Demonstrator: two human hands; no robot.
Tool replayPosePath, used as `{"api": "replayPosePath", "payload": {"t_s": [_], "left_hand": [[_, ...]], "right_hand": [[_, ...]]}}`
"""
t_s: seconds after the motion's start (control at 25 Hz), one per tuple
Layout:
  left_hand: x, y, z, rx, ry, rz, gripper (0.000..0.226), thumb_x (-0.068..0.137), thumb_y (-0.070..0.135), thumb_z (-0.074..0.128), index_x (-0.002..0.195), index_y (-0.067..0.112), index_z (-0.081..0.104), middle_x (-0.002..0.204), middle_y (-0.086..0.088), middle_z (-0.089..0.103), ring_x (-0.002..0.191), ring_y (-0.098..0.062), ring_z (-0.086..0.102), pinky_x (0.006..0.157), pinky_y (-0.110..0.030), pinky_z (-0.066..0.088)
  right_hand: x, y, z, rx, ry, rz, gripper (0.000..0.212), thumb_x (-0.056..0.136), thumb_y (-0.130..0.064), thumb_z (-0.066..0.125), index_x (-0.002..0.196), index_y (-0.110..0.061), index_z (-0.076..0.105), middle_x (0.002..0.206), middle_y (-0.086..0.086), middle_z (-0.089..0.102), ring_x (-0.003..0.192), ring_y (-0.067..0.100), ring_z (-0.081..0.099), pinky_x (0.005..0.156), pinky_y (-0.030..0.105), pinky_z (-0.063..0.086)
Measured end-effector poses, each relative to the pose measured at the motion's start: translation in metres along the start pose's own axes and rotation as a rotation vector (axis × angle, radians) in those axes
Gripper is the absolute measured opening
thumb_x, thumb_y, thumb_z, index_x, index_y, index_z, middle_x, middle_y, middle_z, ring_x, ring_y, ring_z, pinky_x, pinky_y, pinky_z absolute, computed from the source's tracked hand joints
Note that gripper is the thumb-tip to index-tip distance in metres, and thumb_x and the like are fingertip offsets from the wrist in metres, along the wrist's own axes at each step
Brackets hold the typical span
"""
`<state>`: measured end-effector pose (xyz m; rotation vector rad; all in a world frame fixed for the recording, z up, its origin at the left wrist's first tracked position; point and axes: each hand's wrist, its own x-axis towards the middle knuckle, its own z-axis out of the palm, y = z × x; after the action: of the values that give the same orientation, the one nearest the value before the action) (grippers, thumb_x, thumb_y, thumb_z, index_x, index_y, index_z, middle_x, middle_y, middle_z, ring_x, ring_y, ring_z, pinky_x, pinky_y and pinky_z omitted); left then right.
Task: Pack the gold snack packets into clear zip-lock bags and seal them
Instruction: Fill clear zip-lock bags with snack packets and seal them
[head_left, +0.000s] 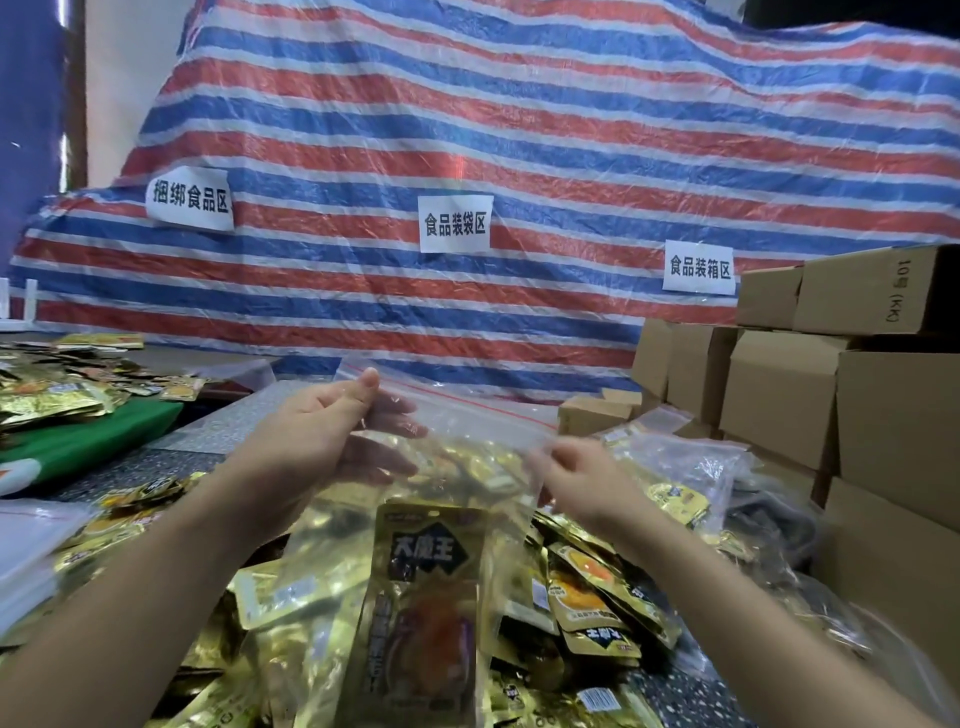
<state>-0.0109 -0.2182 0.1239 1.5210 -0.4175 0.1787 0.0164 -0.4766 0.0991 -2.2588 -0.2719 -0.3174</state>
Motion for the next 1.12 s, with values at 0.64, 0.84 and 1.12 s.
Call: {"api": "replayPosePath", "payload": {"t_s": [0.64,0.84,1.12], "left_hand": [[0.005,-0.07,-0.003,-0.099,0.132,0.011,0.044,0.082,0.05,0.05,0.082,0.014,0.074,0.086,-0.016,0.075,0.064,-0.023,0.071,0.048,-0.024,0.052],[0.002,-0.075,0.005,-0.082,0.13,0.035,0.043,0.084,0.045,0.049,0.091,0.007,0.069,0.088,-0.015,0.075,0.077,-0.035,0.073,0.065,-0.04,0.058],[0.005,-0.081,0.005,-0.081,0.144,0.038,0.038,0.085,0.044,0.051,0.08,0.015,0.074,0.09,-0.014,0.076,0.081,-0.04,0.072,0.077,-0.048,0.055]], "right_hand": [[-0.001,0.074,0.008,-0.933,-0.305,0.324,0.022,0.092,-0.023,0.052,0.105,-0.009,0.063,0.088,0.001,0.057,0.075,0.016,0.055,0.063,0.026,0.048],[-0.011,0.078,0.013,-0.926,-0.14,0.257,0.019,0.094,-0.033,0.049,0.098,-0.016,0.057,0.081,-0.005,0.054,0.072,0.014,0.053,0.062,0.029,0.045],[-0.016,0.083,0.008,-0.987,-0.149,0.151,0.022,0.098,-0.041,0.052,0.095,-0.019,0.053,0.083,-0.006,0.054,0.079,0.016,0.057,0.068,0.03,0.049]]}}
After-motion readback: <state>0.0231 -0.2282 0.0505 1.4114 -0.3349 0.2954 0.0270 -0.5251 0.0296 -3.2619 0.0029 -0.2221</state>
